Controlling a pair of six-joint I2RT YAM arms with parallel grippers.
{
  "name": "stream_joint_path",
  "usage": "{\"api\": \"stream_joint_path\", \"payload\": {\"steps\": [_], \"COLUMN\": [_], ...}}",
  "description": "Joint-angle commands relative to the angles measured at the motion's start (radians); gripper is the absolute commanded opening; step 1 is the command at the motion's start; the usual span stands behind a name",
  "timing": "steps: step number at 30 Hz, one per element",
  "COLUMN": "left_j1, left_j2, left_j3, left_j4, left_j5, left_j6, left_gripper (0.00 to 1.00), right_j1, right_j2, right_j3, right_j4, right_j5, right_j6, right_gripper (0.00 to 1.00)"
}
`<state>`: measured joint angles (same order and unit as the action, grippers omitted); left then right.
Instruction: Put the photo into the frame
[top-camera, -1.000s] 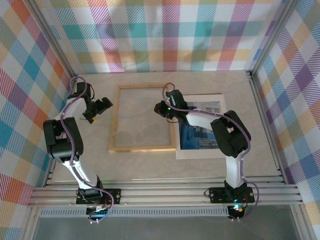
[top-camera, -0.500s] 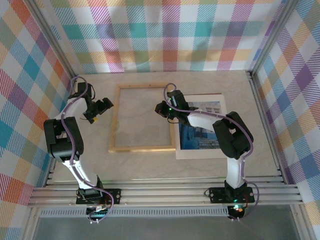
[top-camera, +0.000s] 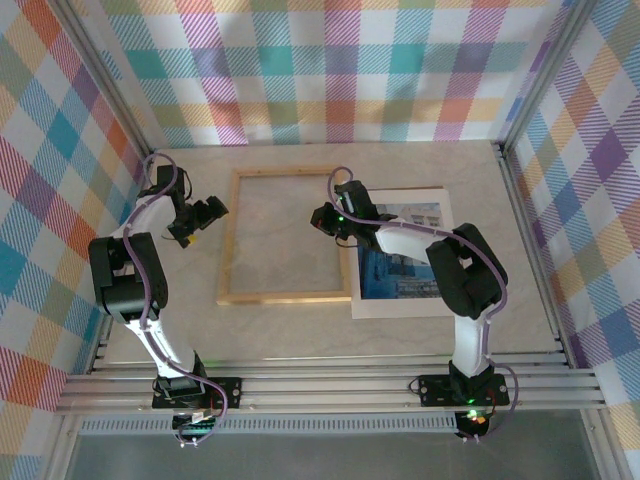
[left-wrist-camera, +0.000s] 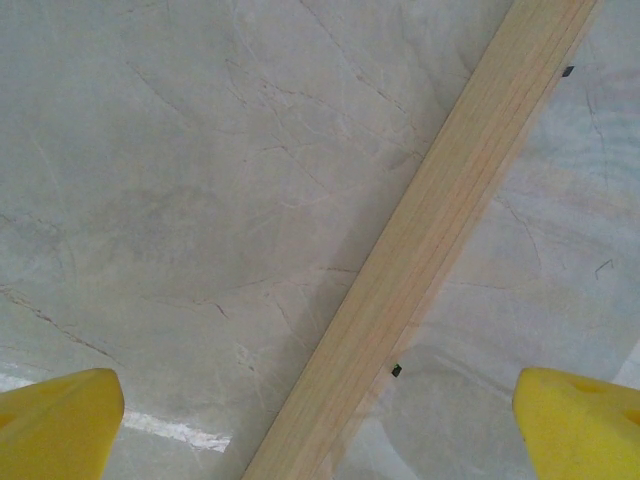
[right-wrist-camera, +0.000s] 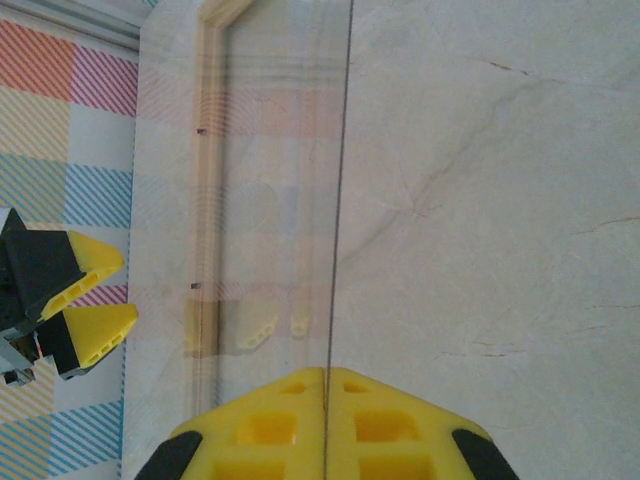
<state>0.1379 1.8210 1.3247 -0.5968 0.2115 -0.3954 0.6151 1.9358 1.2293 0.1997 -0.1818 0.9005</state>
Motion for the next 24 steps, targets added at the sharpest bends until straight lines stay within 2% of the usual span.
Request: {"api": "stream_joint_path", "payload": {"steps": [1, 24], "left_j1": [-0.01, -0.012], "left_j2": [0.005, 0.012], "left_j3": [0.004, 0.008], "left_j4": [-0.014, -0.015], "left_j5": [0.002, 0.005], "left_j6": [0.019, 0.021], "left_gripper": [1.0, 1.0], "right_j1": [-0.007, -0.006], "right_j2": [-0.045, -0.052], "right_j3": [-0.011, -0.004], "right_j4": [-0.013, -0.04], "right_j5": [0.021, 0.018], "right_j6": [-0.023, -0.033], "right_gripper": [0.0, 0.0]}}
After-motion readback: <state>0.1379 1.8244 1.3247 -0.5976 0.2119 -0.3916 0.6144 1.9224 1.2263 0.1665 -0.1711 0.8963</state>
